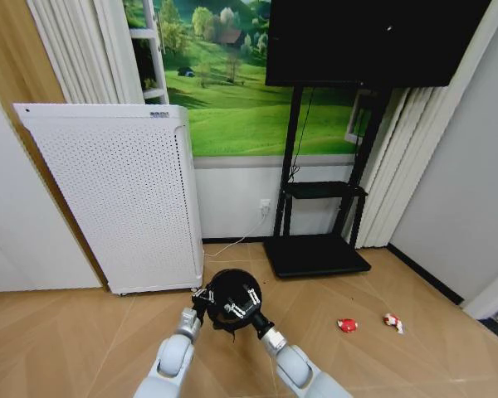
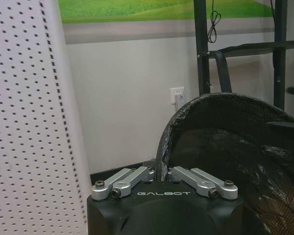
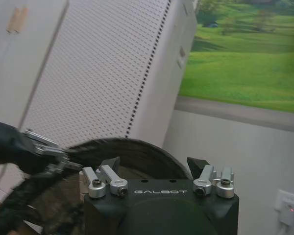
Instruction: Pick up the trash bin and place the garbage on the floor into it.
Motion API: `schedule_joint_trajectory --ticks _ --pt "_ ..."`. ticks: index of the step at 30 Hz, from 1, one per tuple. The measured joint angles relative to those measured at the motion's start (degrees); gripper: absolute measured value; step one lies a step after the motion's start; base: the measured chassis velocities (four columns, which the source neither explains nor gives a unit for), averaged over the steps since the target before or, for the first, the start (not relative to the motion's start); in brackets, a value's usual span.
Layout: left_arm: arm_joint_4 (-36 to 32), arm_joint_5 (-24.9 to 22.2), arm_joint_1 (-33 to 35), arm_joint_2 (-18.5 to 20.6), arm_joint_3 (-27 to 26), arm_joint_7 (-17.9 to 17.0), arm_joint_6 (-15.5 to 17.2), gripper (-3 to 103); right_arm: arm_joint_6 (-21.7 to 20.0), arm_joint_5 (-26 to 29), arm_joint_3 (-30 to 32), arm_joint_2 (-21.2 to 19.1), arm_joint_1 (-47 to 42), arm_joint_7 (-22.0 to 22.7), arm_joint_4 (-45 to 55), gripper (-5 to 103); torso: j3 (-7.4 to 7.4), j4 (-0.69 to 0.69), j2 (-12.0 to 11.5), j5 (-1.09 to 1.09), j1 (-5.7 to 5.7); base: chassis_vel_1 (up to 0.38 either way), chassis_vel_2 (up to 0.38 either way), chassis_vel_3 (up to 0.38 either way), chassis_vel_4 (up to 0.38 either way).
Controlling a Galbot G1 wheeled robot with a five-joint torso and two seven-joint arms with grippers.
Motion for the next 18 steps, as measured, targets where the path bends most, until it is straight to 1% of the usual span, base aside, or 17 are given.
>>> schedule_joint_trajectory --ticks 1,2,4,5,7,8,12,13,16,18 --pt "-0.7 -0.2 0.8 0.6 -0.8 0.0 0.0 4 -1.7 1.1 1.0 -0.6 -0.4 0.4 0.6 80 0.00 0.01 0.0 -0.01 0.00 0.000 0.000 0.000 0.000" --pt "-0.7 -0.2 0.8 0.6 -0.8 0.0 0.0 4 -1.7 1.1 1.0 -0.6 -0.4 0.4 0.6 80 0.00 0.01 0.0 -0.01 0.00 0.000 0.000 0.000 0.000" --pt "-2.7 -0.9 3.3 2.7 -3.5 0.1 0.0 4 -7.0 5.3 4.7 -2.0 -2.2 0.5 2.4 91 0.00 0.01 0.0 0.01 0.00 0.000 0.000 0.000 0.000" --pt "-2.7 -0.9 3.3 2.7 -3.5 0.1 0.0 4 -7.0 5.3 4.7 -2.0 -2.2 0.5 2.4 91 0.00 0.01 0.0 0.01 0.00 0.000 0.000 0.000 0.000" --pt "-4.7 -1.9 5.9 4.1 -6.9 0.1 0.0 4 -12.0 10.3 8.5 -3.6 -4.1 0.8 3.9 100 0.00 0.01 0.0 -0.01 0.00 0.000 0.000 0.000 0.000" --pt "-4.7 -1.9 5.9 4.1 -6.9 0.1 0.0 4 -12.0 10.3 8.5 -3.6 -4.1 0.8 3.9 100 0.00 0.01 0.0 -0.01 0.00 0.000 0.000 0.000 0.000" --pt "-7.9 -2.9 10.1 4.7 -14.0 0.4 -0.8 4 -18.0 16.7 14.8 -4.7 -6.7 3.1 4.6 100 0.00 0.01 0.0 -0.01 0.00 0.000 0.000 0.000 0.000" --pt "-7.9 -2.9 10.1 4.7 -14.0 0.4 -0.8 4 -18.0 16.7 14.8 -4.7 -6.7 3.1 4.6 100 0.00 0.01 0.0 -0.01 0.00 0.000 0.000 0.000 0.000" --pt "-10.4 -4.2 12.6 5.0 -18.4 0.4 -1.0 4 -21.4 19.9 19.0 -4.6 -8.2 4.0 5.0 100 0.00 0.02 0.0 0.00 0.00 0.000 0.000 0.000 0.000" --pt "-10.9 -4.4 12.9 5.0 -19.1 0.4 -1.0 4 -21.7 20.1 19.6 -4.5 -8.3 4.0 5.0 100 0.00 0.00 0.0 0.00 0.00 0.000 0.000 0.000 0.000"
